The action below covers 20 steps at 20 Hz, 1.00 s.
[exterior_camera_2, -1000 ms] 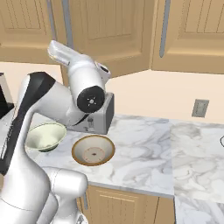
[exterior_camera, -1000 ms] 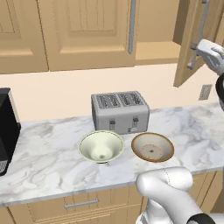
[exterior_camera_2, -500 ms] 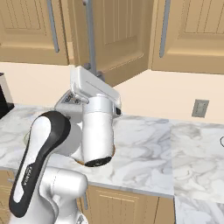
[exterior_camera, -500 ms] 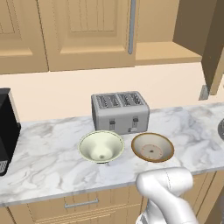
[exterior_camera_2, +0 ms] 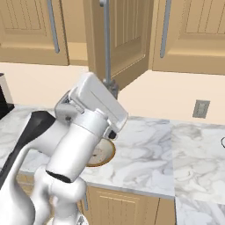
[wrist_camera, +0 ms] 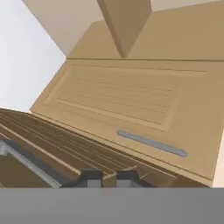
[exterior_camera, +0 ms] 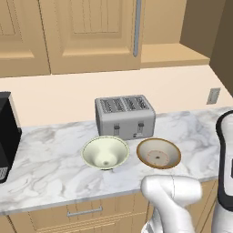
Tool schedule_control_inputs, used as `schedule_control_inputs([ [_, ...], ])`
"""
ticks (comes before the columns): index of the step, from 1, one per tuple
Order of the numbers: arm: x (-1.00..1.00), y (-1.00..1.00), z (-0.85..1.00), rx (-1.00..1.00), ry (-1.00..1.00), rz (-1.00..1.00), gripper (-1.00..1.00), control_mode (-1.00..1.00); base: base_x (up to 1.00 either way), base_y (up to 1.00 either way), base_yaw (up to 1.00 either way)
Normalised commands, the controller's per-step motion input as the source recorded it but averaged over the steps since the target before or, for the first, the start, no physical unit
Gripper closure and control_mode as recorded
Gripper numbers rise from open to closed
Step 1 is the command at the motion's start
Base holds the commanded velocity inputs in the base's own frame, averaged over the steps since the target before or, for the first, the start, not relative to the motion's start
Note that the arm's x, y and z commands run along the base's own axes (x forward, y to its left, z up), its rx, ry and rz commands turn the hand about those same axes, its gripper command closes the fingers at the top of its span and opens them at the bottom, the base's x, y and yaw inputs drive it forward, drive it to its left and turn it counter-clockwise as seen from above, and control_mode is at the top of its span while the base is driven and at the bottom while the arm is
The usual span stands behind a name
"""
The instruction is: Open the cabinet. Pick the bowls from the counter and place them in the cabinet. Then close the cabinet.
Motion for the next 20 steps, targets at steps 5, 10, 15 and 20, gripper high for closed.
schedule_control_inputs([
  [5, -1.0, -0.11, 0.14, 0.17, 0.07, -0.46, 1.0, -1.0, 0.0, 0.0, 0.0],
  [10, -0.31, 0.39, 0.36, -0.07, 0.03, -0.25, 1.0, -1.0, 0.0, 0.0, 0.0],
  [15, 0.0, 0.63, 0.54, -0.2, 0.01, -0.02, 1.0, -1.0, 0.0, 0.0, 0.0],
  [20, 0.42, 0.58, 0.05, -0.13, 0.13, 0.0, 1.0, -1.0, 0.0, 0.0, 0.0],
])
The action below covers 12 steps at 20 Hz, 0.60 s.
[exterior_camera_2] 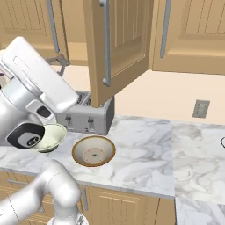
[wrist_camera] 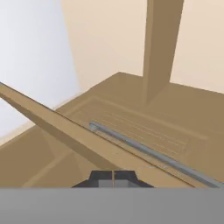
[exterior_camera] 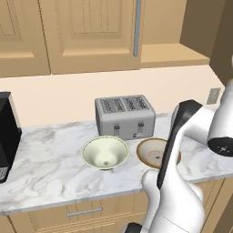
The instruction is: Open the cabinet. Pick the bowls from the counter and place them in the cabinet. Then close the cabinet.
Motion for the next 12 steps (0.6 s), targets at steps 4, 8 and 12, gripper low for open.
schedule_control_inputs([
  [4, 0.73, 0.26, -0.18, -0.05, 0.18, 0.0, 1.0, -1.0, 0.0, 0.0, 0.0],
  [8, 0.81, 0.0, -0.28, 0.0, 0.4, 0.0, 1.0, -1.0, 0.0, 0.0, 0.0],
  [12, 0.83, -0.03, -0.4, 0.0, 0.49, 0.0, 1.0, -1.0, 0.0, 0.0, 0.0],
])
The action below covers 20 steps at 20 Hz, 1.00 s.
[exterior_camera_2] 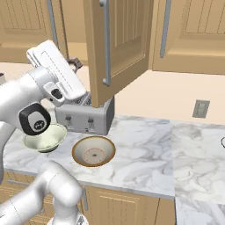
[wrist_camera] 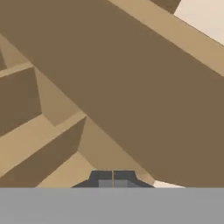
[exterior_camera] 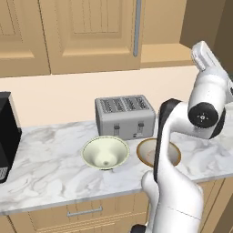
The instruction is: Open the cabinet. Pick the bowls from the counter and place them in the cabinet. Then close the cabinet.
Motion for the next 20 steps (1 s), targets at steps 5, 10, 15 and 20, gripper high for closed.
schedule_control_inputs([
  [5, 0.77, -0.24, -0.48, 0.03, 0.41, 0.0, 1.0, -1.0, 0.0, 0.0, 0.0],
  [10, 0.08, -0.55, -0.38, 0.07, 0.08, 0.0, 1.0, -1.0, 0.0, 0.0, 0.0],
  [15, 0.36, -0.62, -0.34, 0.08, 0.02, 0.0, 1.0, -1.0, 0.0, 0.0, 0.0],
  [20, 0.08, -0.98, -0.17, 0.18, 0.0, 0.0, 1.0, -1.0, 0.0, 0.0, 0.0],
])
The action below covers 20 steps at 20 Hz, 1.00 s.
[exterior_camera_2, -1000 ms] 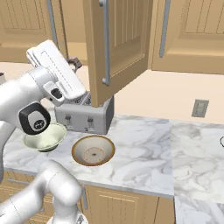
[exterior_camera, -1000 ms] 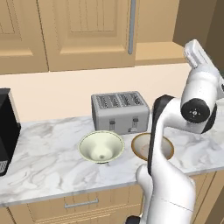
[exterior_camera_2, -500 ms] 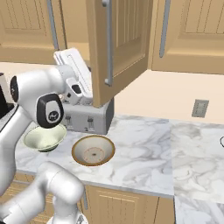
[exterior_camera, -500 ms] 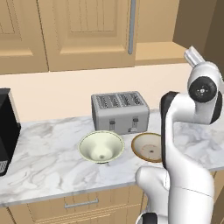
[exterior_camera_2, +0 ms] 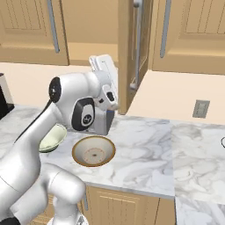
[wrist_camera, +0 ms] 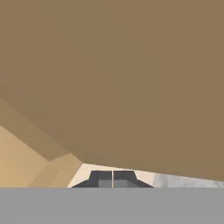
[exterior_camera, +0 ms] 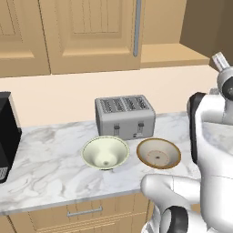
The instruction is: Open the cabinet. Pick the bowls from the counter and place them in the cabinet. Then close the cabinet.
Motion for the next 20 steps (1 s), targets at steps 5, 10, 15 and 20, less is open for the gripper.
schedule_control_inputs([
  [5, -0.36, -0.61, 0.11, 0.07, -0.17, 0.0, 1.0, -1.0, 0.0, 0.0, 0.0],
  [10, -0.41, -0.1, 0.19, 0.0, -0.19, 0.0, 1.0, -1.0, 0.0, 0.0, 0.0],
  [15, -0.21, 0.34, 0.28, -0.07, 0.03, 0.0, 1.0, -1.0, 0.0, 0.0, 0.0],
  [20, -0.31, 0.82, 0.68, -0.16, 0.39, 0.0, 1.0, -1.0, 0.0, 0.0, 0.0],
])
